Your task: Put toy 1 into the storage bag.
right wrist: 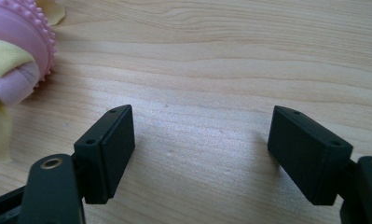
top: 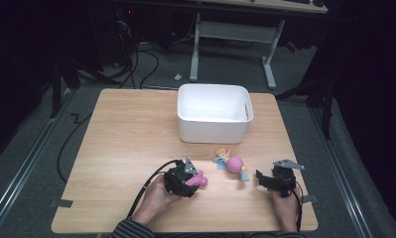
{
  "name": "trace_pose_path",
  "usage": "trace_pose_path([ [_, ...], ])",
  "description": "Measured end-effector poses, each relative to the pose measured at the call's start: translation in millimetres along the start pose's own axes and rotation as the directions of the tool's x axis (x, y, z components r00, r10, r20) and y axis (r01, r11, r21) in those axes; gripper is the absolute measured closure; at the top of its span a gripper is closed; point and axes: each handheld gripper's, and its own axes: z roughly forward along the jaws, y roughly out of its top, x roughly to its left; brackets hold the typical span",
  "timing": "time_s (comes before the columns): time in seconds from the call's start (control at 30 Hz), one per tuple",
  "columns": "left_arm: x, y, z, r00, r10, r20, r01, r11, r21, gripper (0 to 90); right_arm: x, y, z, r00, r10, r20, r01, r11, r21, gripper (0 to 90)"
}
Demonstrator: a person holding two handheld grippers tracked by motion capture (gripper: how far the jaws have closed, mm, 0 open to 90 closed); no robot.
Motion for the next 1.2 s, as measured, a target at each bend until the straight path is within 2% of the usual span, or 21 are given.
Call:
trace_pose_path([
  [0.17,-0.3,0.6,1.8,0.9999,0.006,0.008,-0.006,0.9999,0.014,49.0,0.0,0.0,0.0,1.0,0.0,0.0,0.0,1.0,0.0,23.1],
  [0.43,0.0,1.8,2.5,0.9998,0.017,-0.012,-0.016,0.9993,0.033,55.4,0.0,0.0,0.0,1.0,0.0,0.0,0.0,1.0,0.0,23.1],
  [0.77,0.2,4.1,0.6,0.9992,0.04,-0.007,-0.04,0.9982,0.045,58.8,0.0,0.0,0.0,1.0,0.0,0.0,0.0,1.0,0.0,23.1],
  [1.2,4.1,17.6,-23.6,0.9987,0.048,-0.015,-0.048,0.9988,0.006,59.3,0.0,0.0,0.0,1.0,0.0,0.0,0.0,1.0,0.0,23.1],
])
